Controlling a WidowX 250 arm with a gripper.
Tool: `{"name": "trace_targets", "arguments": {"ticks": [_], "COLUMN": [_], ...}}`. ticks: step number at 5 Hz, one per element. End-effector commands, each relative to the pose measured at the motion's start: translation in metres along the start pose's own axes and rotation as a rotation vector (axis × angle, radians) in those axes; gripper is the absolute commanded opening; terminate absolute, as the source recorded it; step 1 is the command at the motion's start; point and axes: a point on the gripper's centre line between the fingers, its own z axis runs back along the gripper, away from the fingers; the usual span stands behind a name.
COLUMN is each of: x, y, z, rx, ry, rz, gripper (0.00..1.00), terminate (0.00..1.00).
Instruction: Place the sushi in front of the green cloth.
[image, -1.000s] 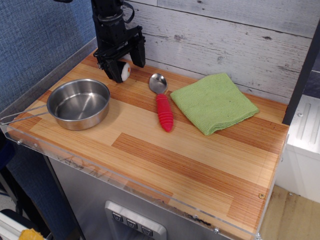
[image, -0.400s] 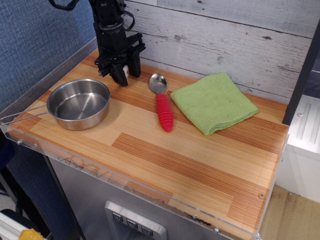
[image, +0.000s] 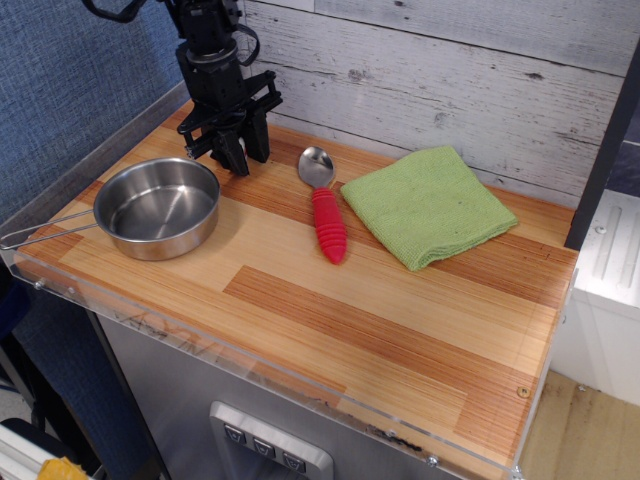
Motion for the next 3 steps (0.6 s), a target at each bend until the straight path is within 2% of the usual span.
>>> {"name": "trace_targets", "arguments": {"ticks": [1, 3], "x": [-0.006, -0.03], "y": [0.006, 0.021], "z": [0.063, 0.12], "rx": [-0.121, -0.256], "ry": [-0.059, -0.133], "rz": [0.0, -0.034], "gripper": [0.0, 0.0], "terminate": [0.0, 0.0]}}
